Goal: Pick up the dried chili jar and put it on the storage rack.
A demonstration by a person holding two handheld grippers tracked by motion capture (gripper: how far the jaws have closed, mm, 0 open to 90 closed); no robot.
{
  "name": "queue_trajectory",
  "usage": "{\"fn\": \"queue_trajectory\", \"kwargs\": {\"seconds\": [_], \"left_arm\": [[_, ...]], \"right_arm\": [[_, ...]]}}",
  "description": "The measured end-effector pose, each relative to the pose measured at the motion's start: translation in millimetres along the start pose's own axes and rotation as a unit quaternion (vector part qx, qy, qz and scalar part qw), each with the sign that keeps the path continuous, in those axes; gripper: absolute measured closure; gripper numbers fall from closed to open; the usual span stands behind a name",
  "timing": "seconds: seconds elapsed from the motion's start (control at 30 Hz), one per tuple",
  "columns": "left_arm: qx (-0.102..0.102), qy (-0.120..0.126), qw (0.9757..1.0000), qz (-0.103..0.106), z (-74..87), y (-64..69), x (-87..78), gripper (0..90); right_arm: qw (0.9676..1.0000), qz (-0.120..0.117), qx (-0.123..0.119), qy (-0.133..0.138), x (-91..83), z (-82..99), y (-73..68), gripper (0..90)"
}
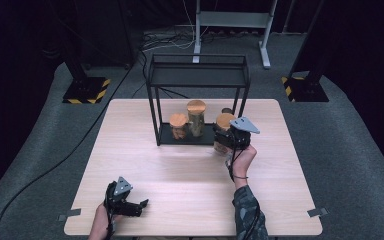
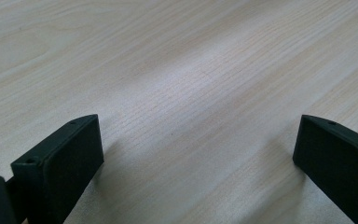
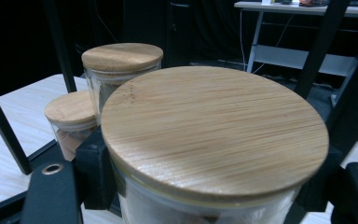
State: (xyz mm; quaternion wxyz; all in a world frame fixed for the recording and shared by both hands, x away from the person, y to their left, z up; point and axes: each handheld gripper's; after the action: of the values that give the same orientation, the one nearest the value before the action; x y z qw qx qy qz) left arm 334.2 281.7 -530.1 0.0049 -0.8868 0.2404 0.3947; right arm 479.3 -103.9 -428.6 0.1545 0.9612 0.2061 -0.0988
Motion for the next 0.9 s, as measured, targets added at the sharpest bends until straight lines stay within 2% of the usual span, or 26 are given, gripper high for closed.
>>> {"fn": "queue_trajectory", "kwargs": {"seconds": [0.57,0.9], "left_arm": [[0.0,0.001,1.0,0.001,0.2,0.6,0.0,0.9],[0.001,0.001,1.0,0.001,0.3,0.6,0.0,0.9]], "right_arm": [[0.9999,0.004,-0.001,-0.014,28.5,-5.5,-12.2,24.6],[0.9996,0.005,0.012,-0.024,45.6,-5.9,-14.9,24.6]]}}
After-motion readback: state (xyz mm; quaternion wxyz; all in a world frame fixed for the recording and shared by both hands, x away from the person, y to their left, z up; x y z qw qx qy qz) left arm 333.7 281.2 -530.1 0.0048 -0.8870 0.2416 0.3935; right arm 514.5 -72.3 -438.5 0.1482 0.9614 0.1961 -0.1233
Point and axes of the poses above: each handheld gripper's, and its own axes: x roughly forward along the jaws, z roughly out of its underside, y roughly to its right, and after that the axes turned 15 degrees about -x, right-handed
